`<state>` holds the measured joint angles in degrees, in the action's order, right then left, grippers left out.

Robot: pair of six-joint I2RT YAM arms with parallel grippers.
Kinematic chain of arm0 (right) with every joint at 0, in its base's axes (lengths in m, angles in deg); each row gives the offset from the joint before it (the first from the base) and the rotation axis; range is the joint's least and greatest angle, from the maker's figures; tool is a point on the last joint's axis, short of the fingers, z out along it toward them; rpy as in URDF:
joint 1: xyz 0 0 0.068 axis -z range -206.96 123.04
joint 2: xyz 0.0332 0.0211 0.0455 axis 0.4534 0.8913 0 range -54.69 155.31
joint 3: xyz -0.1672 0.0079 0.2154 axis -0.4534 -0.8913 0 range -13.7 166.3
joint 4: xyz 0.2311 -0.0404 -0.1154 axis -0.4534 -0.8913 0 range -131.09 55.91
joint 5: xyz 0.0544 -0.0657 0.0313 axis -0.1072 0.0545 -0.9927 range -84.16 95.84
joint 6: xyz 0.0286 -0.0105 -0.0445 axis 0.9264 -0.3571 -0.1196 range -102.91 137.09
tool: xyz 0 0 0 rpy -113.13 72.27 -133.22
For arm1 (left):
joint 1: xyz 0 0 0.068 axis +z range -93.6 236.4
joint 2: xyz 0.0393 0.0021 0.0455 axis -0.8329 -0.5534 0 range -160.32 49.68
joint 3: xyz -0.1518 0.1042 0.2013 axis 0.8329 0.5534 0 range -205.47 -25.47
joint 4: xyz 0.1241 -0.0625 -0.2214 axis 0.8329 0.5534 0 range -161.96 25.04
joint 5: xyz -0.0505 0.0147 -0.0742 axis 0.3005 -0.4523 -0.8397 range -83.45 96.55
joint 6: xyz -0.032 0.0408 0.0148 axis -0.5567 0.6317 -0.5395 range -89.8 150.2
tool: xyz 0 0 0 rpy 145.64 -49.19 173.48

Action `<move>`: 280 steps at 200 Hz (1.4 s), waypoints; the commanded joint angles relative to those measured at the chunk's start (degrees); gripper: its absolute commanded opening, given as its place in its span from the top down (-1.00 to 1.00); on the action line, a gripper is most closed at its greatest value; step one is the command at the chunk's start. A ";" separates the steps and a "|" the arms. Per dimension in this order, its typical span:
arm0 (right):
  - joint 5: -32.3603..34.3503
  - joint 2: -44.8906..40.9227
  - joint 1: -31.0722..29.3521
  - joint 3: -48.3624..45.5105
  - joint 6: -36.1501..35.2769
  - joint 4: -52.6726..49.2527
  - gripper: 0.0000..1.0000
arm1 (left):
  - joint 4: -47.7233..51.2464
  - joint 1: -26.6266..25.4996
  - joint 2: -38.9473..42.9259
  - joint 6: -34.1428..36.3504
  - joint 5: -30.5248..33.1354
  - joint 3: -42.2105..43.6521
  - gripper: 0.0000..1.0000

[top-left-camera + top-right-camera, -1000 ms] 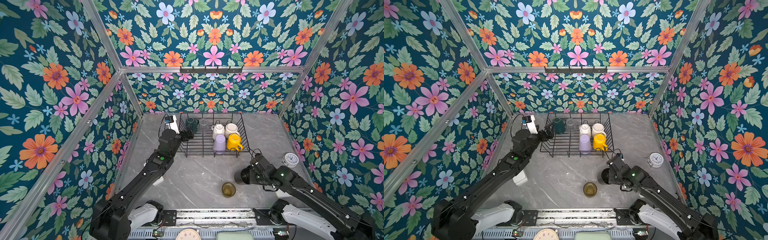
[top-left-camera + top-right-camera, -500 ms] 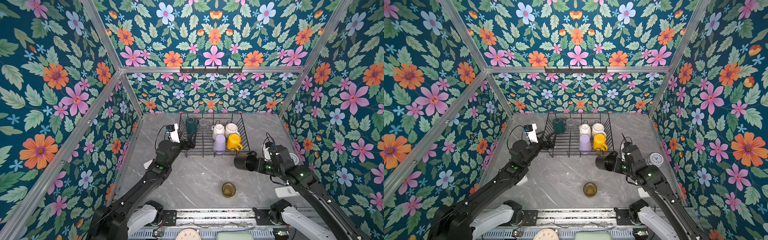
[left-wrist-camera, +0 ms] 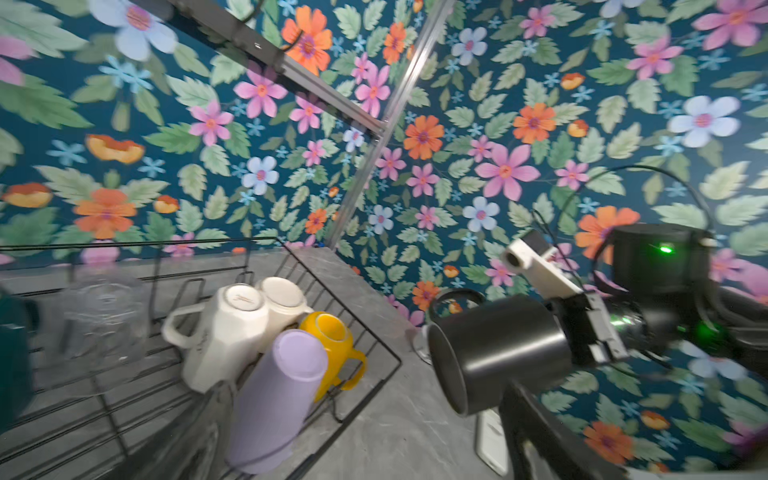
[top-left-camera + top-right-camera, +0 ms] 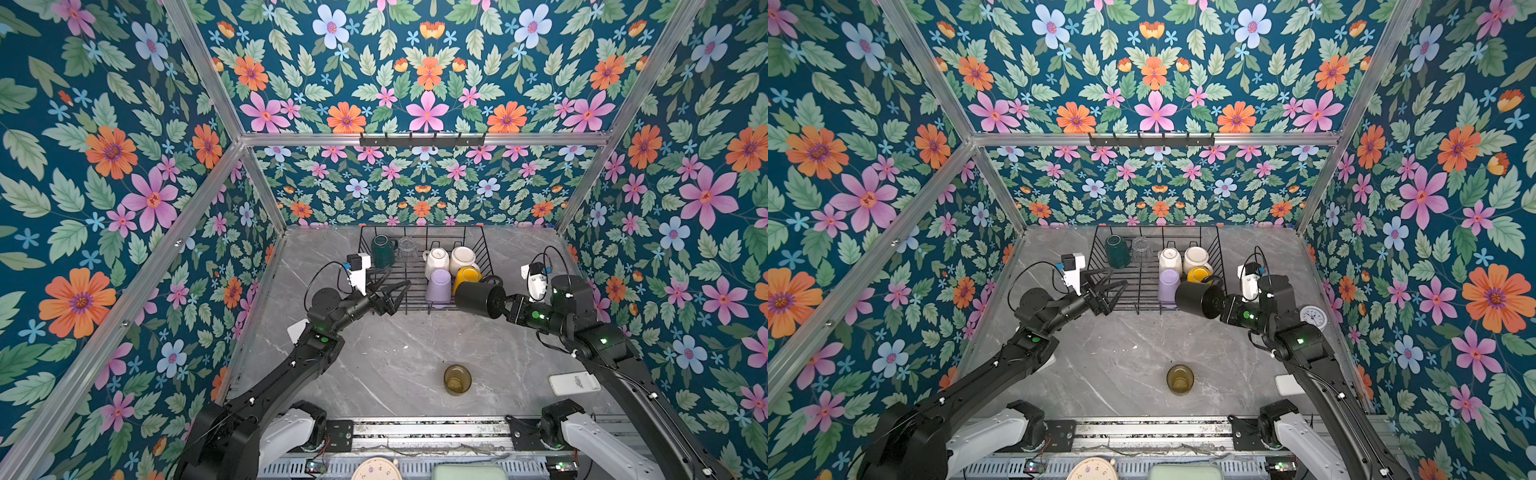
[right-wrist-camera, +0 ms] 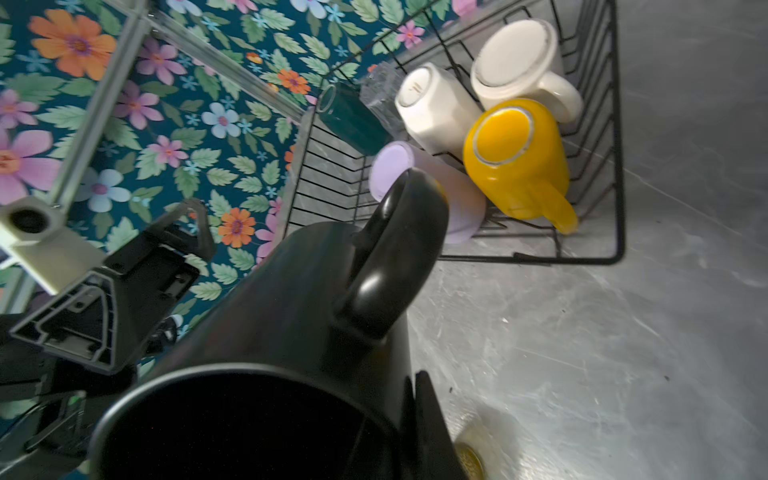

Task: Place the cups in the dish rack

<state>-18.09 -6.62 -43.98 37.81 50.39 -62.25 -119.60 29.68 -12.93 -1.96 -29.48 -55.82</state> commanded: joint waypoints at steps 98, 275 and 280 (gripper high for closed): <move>-19.68 8.19 -3.33 0.43 -2.61 33.91 1.00 | -23.66 -0.01 -6.82 -14.49 -20.75 -1.20 -0.99; -19.52 10.26 -9.84 -1.09 -19.81 42.95 1.00 | -26.62 0.00 -4.65 -17.67 -23.73 0.02 -1.00; -20.02 10.45 -9.85 -0.91 -19.77 43.37 1.00 | -26.55 0.00 -4.61 -17.72 -23.73 0.02 -0.99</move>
<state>-37.01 3.65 -53.75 36.01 34.91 -24.85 -145.17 29.68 -18.02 -19.62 -52.23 -55.78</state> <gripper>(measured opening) 0.086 0.996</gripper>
